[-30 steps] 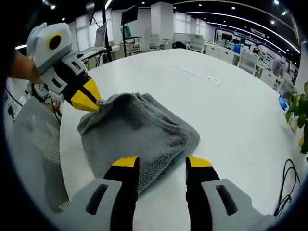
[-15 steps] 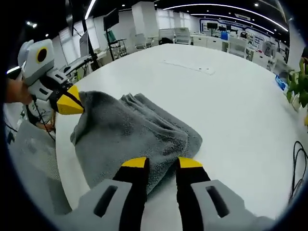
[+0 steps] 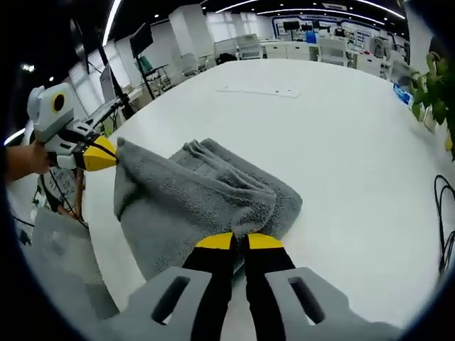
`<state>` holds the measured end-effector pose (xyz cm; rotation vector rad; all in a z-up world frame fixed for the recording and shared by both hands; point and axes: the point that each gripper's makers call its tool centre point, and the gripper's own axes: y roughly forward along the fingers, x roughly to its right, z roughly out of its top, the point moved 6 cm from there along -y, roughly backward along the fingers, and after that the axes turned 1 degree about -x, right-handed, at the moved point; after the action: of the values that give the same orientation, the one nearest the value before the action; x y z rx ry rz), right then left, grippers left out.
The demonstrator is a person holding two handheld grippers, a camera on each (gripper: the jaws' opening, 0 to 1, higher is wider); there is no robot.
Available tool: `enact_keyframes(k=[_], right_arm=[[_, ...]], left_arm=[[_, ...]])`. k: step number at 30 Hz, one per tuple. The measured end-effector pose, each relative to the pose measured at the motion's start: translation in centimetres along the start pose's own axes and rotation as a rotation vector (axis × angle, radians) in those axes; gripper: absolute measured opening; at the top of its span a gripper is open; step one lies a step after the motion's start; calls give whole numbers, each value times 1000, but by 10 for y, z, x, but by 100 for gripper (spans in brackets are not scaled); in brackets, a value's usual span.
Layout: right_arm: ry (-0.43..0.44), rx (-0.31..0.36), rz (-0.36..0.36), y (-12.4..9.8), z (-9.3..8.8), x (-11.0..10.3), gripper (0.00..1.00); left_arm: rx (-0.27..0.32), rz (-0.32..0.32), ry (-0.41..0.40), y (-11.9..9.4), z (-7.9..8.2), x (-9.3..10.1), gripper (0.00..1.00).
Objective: Fold the towel on the table until its edges align and the towel forms a compact rectangular stack.
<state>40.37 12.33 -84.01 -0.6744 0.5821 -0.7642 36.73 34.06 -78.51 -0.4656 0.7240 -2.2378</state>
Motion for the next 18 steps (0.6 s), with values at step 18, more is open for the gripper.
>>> enact_keyframes(k=[18], right_arm=[[-79, -18, -50, 3, 4, 2, 5]], left_arm=[[-2, 38, 122, 4, 26, -4, 1]])
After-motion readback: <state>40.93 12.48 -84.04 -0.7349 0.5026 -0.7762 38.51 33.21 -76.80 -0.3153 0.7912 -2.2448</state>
